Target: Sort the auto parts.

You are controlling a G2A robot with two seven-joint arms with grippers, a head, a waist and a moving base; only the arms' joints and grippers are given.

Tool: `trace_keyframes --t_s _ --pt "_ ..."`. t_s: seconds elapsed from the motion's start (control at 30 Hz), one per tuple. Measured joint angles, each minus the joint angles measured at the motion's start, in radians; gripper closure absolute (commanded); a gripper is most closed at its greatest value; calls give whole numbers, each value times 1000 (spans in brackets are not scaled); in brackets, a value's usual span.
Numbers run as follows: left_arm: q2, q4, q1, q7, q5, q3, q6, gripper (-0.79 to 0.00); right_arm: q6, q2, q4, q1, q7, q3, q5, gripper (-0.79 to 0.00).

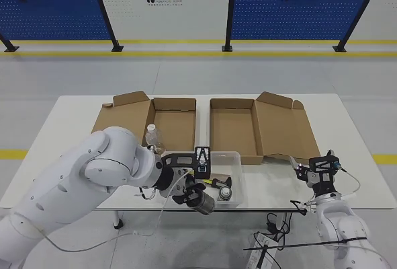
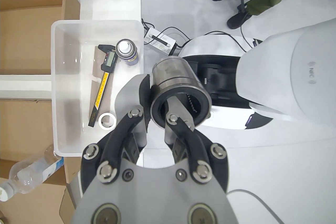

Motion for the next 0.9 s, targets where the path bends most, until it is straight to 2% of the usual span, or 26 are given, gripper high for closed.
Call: trace_keyframes --t_s 0.27,0.6,0.9 --pt "-14 73 -18 133 69 -25 71 0 0 0 0 0 0 0 0 -785" --pt "-68 210 -121 137 221 58 183 0 0 0 0 0 0 0 0 -785" --pt "-118 363 -162 196 244 115 267 0 0 0 0 0 0 0 0 -785"
